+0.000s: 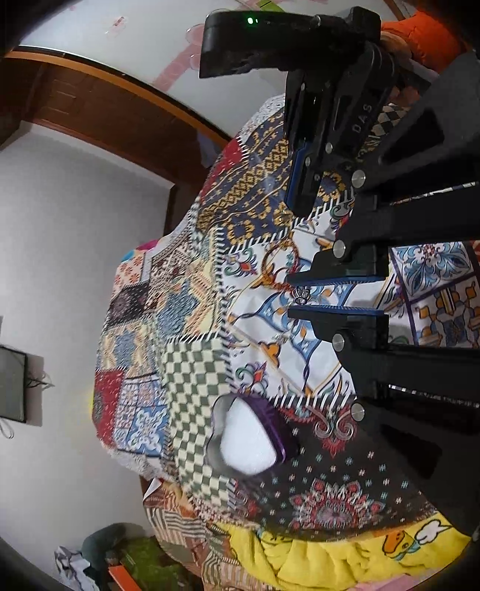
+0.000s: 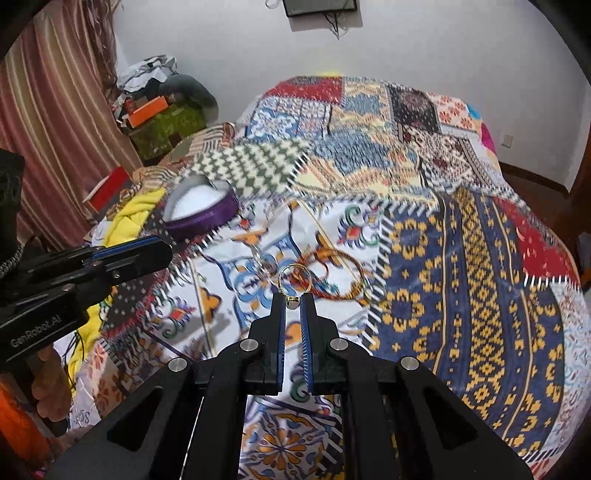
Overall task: Organize jewelry
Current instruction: 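Carry the ring and earring in both tools over the purple heart tin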
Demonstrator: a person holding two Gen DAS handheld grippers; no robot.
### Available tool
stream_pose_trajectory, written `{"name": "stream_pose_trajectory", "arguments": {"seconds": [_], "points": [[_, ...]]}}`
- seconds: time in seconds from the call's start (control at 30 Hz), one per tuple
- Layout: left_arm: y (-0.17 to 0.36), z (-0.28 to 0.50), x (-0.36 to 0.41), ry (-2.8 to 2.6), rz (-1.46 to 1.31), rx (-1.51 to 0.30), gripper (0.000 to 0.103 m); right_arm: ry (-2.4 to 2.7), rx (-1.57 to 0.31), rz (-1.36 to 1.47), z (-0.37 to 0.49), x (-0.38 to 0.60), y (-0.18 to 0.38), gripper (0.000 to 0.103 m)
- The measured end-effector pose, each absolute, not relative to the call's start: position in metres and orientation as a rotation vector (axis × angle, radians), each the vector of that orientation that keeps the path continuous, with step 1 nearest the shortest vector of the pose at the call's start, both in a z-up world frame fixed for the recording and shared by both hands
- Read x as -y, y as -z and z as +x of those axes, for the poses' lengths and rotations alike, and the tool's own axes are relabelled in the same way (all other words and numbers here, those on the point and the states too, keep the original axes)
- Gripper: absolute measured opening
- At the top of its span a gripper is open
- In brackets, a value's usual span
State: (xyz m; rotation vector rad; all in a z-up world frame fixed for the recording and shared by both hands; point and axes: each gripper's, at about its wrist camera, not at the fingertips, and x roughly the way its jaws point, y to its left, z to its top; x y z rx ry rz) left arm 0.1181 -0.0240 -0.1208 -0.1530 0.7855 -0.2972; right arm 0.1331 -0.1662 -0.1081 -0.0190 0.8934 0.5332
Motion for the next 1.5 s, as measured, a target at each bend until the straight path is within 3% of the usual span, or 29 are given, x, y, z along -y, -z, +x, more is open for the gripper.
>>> {"name": "stream_pose_trajectory", "arguments": {"seconds": [0.73, 1.5], "points": [[0.07, 0.137, -0.064, 0.089, -0.196, -0.564, 0.008, -0.637, -0.692, -0.01, 0.159, 0.096, 0.04, 0.007], [0.142, 0.213, -0.093, 0.078, -0.21, -0.746, 0.008, -0.731, -0.887, -0.161, 0.221, 0.018, 0.11, 0.007]]}}
